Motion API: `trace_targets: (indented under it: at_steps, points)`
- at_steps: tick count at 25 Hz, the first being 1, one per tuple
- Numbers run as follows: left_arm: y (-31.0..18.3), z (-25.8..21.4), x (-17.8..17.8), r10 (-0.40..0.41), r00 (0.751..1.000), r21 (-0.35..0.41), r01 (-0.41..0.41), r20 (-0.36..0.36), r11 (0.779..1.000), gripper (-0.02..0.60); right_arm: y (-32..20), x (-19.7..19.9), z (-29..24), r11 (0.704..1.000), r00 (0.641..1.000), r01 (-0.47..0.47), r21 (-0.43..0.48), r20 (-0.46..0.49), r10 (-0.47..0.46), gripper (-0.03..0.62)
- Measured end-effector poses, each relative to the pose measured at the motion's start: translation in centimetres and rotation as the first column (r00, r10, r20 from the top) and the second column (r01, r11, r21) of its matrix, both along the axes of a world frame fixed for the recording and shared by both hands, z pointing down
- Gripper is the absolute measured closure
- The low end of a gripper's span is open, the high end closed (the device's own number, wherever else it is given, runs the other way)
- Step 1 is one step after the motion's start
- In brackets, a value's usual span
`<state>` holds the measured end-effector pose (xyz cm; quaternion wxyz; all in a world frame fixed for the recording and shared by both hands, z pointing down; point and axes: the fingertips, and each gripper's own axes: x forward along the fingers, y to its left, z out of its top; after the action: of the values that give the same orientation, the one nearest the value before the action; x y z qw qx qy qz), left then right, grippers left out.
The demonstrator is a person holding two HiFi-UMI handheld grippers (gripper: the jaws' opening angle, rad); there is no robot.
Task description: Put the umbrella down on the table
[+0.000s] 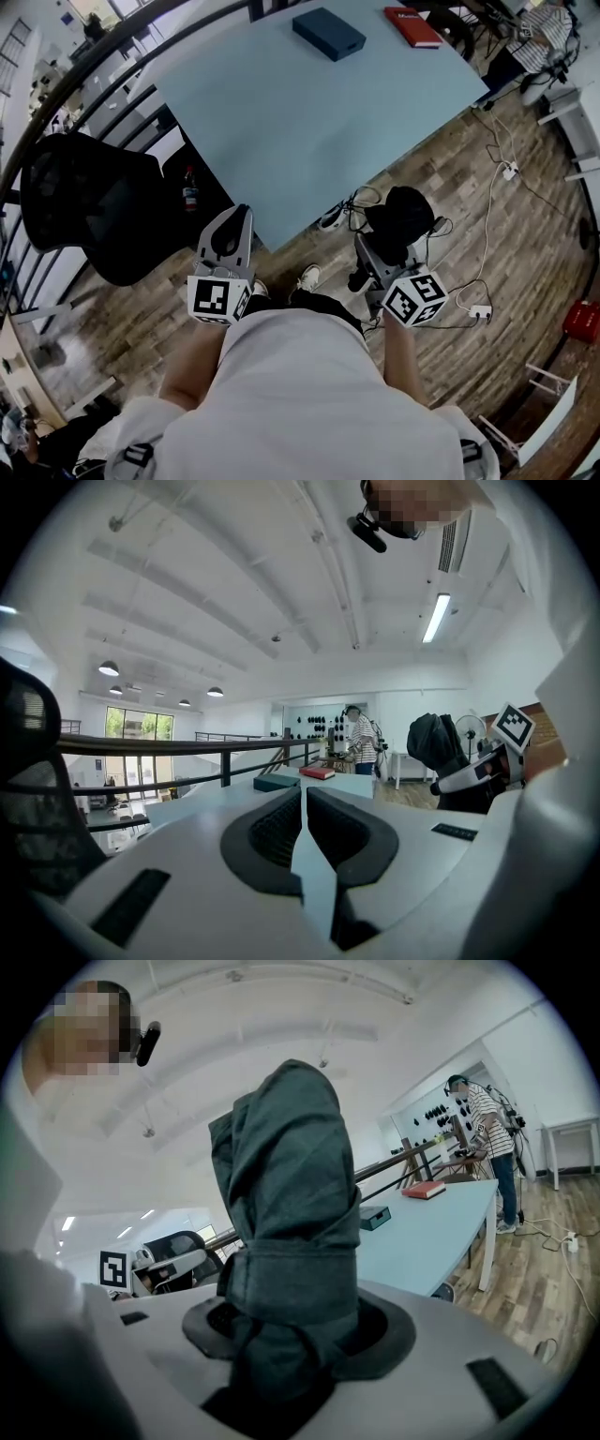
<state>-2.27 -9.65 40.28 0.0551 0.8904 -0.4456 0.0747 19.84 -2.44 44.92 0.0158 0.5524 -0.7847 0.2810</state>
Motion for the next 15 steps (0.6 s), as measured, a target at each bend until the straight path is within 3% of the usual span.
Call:
trace_targets:
  at_steps: [11,15]
  points:
    - [-0.9,-0.2,-0.6,0.008,1.0,0.006,-0.008,0.004,1.0,0.546,-0.4,0.2,0.0,1.0,1.0,-0.027,-0.008,-0.012,0.026,0.361]
    - [-0.6,0.8,-0.7,0.041,0.999,-0.022,-0.041,-0.026,0.999,0.558,-0.5,0.3,0.5,0.999,0.998,-0.024,-0.037,-0.061,0.022,0.361]
